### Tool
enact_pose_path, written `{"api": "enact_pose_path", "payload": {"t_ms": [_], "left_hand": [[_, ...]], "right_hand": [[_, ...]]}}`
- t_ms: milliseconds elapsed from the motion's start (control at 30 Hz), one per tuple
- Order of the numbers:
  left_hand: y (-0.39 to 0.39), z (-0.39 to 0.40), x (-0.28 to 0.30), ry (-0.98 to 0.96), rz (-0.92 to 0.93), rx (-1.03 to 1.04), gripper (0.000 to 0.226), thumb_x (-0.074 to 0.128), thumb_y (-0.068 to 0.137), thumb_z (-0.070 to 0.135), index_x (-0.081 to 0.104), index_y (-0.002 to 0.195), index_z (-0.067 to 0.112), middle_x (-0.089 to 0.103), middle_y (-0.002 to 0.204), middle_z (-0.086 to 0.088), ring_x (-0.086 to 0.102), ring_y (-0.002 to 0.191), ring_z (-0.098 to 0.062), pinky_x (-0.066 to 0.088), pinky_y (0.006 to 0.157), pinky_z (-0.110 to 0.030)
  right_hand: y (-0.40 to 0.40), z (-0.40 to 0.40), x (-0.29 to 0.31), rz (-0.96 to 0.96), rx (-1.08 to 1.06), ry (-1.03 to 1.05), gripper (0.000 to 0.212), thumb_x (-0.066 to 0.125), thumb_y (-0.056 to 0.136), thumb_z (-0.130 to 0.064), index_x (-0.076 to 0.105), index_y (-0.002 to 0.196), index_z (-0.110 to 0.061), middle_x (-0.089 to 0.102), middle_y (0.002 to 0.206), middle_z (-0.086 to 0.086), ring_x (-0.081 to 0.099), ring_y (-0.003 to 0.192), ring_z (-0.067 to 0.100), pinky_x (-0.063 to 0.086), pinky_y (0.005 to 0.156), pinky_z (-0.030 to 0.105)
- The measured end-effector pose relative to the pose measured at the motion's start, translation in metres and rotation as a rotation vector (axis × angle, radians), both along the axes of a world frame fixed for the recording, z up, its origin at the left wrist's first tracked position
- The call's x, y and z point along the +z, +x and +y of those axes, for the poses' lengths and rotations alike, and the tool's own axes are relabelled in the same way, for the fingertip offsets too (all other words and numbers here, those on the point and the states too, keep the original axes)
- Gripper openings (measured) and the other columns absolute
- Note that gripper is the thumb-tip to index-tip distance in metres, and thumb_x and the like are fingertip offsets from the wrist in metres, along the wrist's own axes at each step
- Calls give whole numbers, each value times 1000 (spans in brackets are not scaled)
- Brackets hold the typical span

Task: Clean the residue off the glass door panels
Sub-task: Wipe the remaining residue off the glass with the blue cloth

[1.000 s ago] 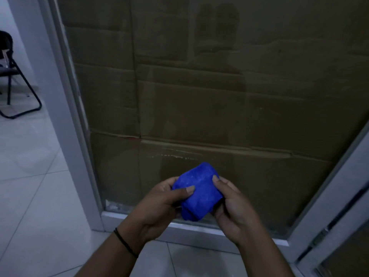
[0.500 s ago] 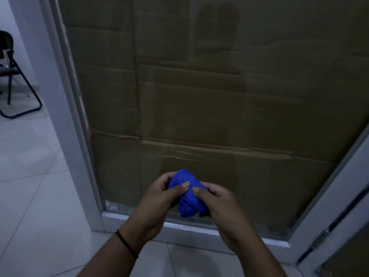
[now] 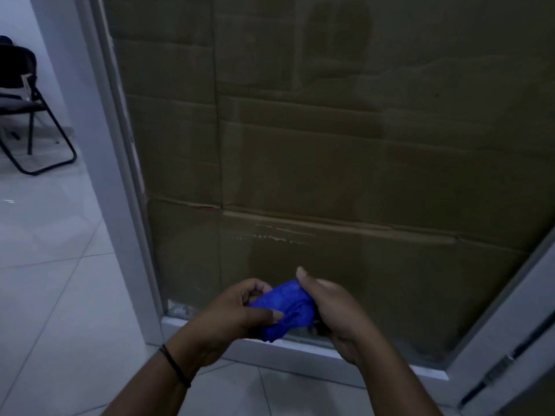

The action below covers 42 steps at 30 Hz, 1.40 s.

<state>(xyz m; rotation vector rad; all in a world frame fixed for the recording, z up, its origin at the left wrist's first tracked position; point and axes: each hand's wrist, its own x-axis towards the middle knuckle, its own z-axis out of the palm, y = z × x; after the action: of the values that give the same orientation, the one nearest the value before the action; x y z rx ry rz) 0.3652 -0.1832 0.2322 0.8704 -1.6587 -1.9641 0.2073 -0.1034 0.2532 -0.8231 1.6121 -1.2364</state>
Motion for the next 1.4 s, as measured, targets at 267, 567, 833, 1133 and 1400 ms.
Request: {"api": "enact_pose_path", "payload": {"t_ms": [267,567,833,1133,1400], "left_hand": [[2,-49,-39,-435,-64,1070,28,72,81,15,45,82,19,53,76,0,51,62,-10,37,53,-20],[-24,-96,-43,-663,-58,1081,28,66,88,18,62,115,11,61,92,-2,57,79,-18,42,64,-22],[-66,-89,-49,-670,-47,1026,13,62,89,15,64,101,15,63,89,-8,59,77,-19,44,65,-22],[-126,-50,-41,-781,-1,890,3,65,85,10,62,84,8,61,79,-11,58,73,-26,48,65,-36],[-215,17,-14,-989,22,500,9,66,81,8,67,90,7,66,88,-10,61,81,-22,47,72,-30]], "right_hand": [[-12,-5,-23,72,-210,11,30,52,93,-34,62,78,-10,60,61,-1,49,49,10,38,45,25],[-27,-2,-38,81,-235,5,18,55,92,-16,64,78,-10,64,57,-1,49,45,9,40,45,26],[-49,12,-42,23,-263,-26,14,54,92,-9,64,84,-6,63,57,1,50,47,11,41,46,28],[-84,43,-49,6,-330,-46,16,50,93,-5,64,86,-8,63,60,2,50,46,9,40,44,26],[-117,74,-46,-16,-418,-67,16,49,93,-3,63,87,-6,62,66,8,49,50,14,41,45,27]]}}
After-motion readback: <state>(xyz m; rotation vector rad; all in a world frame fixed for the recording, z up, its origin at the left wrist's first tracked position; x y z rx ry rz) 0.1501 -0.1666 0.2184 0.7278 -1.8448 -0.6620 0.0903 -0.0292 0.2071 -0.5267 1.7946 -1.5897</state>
